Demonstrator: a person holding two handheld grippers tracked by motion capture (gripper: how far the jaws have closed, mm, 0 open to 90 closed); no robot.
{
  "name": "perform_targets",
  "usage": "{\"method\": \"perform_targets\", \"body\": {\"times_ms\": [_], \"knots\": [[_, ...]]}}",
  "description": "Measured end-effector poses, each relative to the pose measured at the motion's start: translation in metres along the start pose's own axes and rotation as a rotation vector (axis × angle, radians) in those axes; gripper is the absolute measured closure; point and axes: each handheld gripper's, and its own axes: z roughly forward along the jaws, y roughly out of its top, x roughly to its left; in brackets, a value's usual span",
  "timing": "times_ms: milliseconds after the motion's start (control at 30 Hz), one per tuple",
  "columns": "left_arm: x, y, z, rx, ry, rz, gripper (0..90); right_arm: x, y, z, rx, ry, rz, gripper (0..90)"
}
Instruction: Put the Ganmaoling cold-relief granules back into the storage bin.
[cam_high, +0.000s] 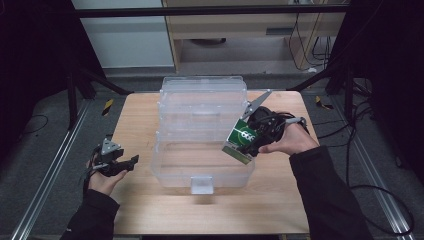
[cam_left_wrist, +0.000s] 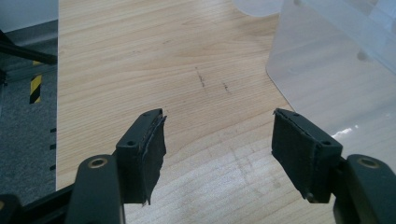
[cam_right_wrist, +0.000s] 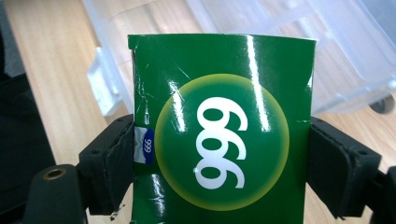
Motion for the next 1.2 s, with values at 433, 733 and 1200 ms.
{"method": "perform_targets", "body": {"times_ms": [433,733,1200], "knots": [[0.0,0.0,0.0,0.001,-0.003,-0.001,34.0,0.002,0.013,0.016,0.074,0.067,-0.163,18.4],[0.0,0.0,0.0,0.0,-0.004,-0.001,34.0,0.001,0.016,0.029,0.136,0.093,-0.25,18.3],[0.0,0.0,0.001,0.003,-0.005,0.001,34.0,-0.008,0.015,0.044,0.19,0.151,-0.318,18.3]]}}
